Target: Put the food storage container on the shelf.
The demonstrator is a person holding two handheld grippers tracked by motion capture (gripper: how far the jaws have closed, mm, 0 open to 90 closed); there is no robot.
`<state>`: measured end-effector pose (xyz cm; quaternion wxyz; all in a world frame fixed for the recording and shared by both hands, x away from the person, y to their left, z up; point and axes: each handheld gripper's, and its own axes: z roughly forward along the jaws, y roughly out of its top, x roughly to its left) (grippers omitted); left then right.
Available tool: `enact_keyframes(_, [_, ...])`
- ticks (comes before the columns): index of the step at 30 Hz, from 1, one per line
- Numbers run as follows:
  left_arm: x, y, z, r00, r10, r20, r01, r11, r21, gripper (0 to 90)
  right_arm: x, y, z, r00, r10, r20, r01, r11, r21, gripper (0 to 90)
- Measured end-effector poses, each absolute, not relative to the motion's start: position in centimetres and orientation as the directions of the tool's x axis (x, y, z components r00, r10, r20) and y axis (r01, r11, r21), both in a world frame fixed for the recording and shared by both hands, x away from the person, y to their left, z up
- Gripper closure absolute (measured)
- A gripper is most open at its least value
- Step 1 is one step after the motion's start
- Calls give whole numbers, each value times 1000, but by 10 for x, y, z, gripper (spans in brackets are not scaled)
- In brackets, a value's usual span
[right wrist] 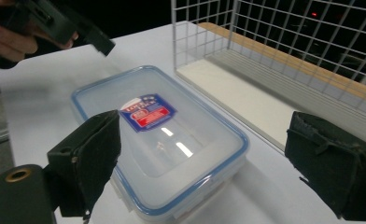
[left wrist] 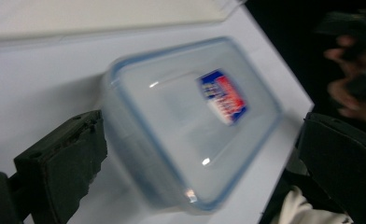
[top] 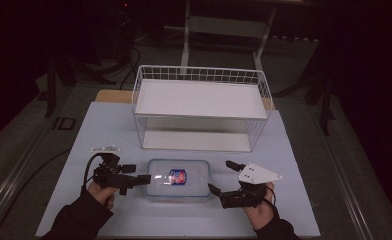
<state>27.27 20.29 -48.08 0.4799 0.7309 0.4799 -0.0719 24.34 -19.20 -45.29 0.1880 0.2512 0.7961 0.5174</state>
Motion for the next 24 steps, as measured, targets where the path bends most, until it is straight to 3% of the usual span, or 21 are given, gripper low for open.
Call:
enact_keyframes(12, [300, 213, -518, 373, 577, -727, 895, -16, 447, 54, 245, -188, -459, -823, 568, 26, 252, 324, 912, 97])
enact_keyframes(19, [307, 214, -530, 326, 539, -777, 926, -19, 376, 202, 247, -189, -462, -822, 568, 49, 275, 319, 907, 98])
enact_keyframes(24, [309, 213, -534, 316, 506, -803, 936, -28, 350, 362, 247, -188, -463, -825, 563, 56, 282, 323, 903, 99])
